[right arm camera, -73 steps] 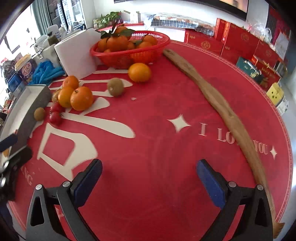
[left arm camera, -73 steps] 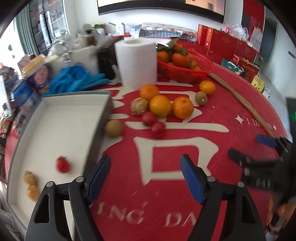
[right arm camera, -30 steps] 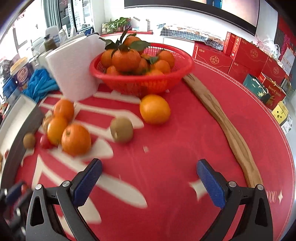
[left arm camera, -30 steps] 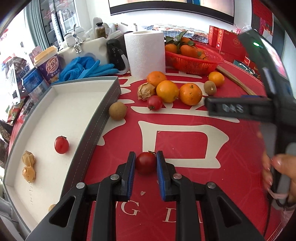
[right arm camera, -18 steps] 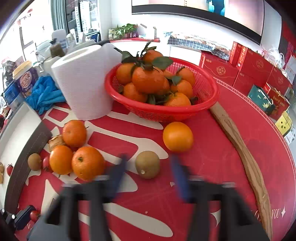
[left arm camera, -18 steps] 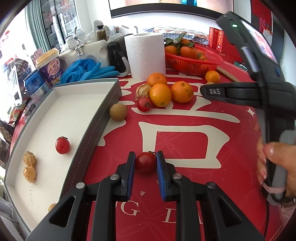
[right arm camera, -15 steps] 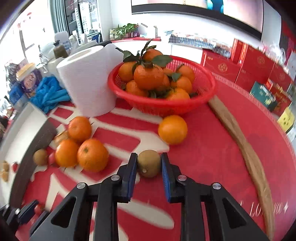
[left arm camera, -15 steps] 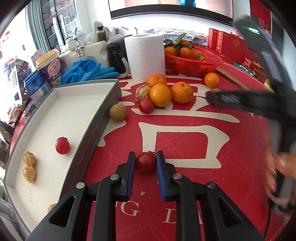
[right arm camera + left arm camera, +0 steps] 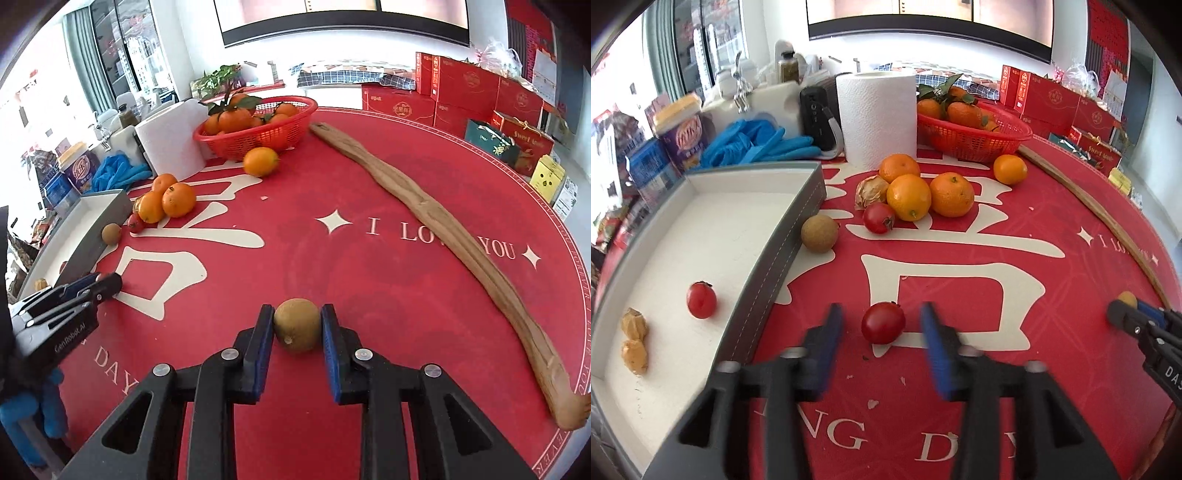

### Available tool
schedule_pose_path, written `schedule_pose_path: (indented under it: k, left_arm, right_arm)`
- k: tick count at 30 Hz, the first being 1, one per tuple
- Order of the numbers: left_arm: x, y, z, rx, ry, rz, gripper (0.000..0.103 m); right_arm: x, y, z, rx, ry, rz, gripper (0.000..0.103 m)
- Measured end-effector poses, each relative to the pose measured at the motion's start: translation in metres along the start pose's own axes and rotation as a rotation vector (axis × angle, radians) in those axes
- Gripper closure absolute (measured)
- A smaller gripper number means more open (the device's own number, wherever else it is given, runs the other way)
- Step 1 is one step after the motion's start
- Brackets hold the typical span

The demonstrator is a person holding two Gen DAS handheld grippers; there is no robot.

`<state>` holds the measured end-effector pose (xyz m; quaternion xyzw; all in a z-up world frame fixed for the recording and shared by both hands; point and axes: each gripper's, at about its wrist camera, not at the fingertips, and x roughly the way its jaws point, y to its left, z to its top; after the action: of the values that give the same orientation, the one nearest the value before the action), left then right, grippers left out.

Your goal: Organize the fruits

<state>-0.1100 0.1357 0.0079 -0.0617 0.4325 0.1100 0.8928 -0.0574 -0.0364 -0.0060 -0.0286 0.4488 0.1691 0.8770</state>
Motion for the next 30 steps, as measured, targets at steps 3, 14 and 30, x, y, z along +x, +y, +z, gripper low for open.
schedule_pose_path:
  k: [3, 14, 30]
  left_arm:
    - [0.001, 0.003, -0.001, 0.008, 0.008, -0.026, 0.026]
    - [0.011, -0.009, 0.004, 0.045, 0.032, -0.035, 0.006]
    - [0.014, -0.016, 0.005, 0.058, 0.046, -0.04, 0.0]
  right_arm:
    - [0.001, 0.0, 0.002, -0.016, 0.003, -0.006, 0.07]
    - [0.017, 0.013, 0.001, -0.084, 0.057, -0.122, 0.0]
    - [0.019, 0.014, 0.002, -0.082, 0.057, -0.118, 0.0]
